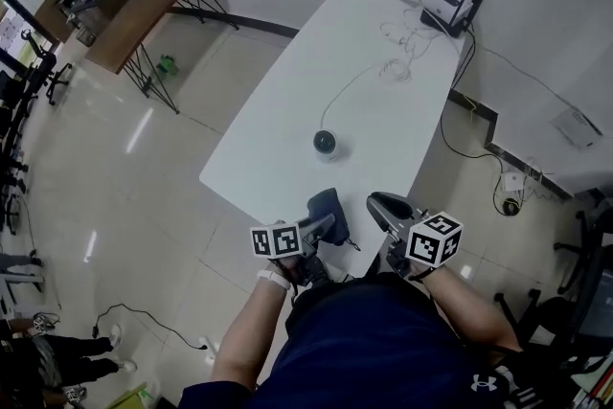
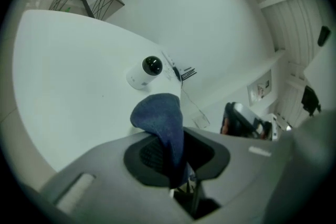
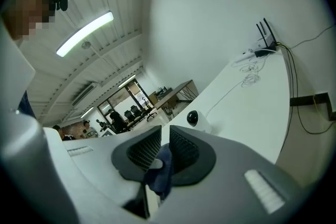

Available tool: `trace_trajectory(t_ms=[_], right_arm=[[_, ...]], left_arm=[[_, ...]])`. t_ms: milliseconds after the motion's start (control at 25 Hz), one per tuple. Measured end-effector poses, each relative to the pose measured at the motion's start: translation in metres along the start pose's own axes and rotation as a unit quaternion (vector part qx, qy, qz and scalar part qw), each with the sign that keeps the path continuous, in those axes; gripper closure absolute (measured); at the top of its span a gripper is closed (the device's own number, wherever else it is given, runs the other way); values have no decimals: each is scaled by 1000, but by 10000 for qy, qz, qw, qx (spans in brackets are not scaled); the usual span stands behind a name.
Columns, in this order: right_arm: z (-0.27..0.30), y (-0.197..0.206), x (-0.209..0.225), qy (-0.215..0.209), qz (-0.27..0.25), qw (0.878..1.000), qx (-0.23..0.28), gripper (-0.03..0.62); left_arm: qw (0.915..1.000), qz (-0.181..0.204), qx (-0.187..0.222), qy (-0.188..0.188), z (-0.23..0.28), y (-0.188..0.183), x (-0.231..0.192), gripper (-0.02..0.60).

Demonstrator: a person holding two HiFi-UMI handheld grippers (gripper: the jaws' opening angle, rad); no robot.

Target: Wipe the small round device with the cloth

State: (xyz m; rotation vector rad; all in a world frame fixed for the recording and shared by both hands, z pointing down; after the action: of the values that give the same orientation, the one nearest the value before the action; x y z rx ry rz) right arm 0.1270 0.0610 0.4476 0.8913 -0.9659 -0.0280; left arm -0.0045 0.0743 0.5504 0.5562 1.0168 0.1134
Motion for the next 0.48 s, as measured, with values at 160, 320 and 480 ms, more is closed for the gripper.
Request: trace_trajectory(t_ms=[160, 320, 480], right_arm=[[-8, 3, 0, 195, 259, 9994, 135, 540], [-14, 5, 4, 358, 338, 9986, 191, 546], [-15, 11, 6, 460, 377, 9980, 223, 546]], left_arm=[[9993, -265, -277, 16, 29, 0, -40, 502], [9649, 1039, -863, -2254, 16, -15, -89, 265], [8899, 2851, -959, -3428, -17, -38, -94, 233]])
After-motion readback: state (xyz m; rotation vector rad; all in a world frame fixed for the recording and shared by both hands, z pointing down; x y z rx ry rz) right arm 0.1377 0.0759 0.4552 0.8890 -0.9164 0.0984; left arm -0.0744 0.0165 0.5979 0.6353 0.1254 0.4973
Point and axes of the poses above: the fingertips, and each gripper's own axes: z forward along the fingers, x to its right, y out of its underside, the point moved 3 cm from there along -z, backward along the fingers, and after that the axes turned 7 degrees about z, right-handed, at the moved point
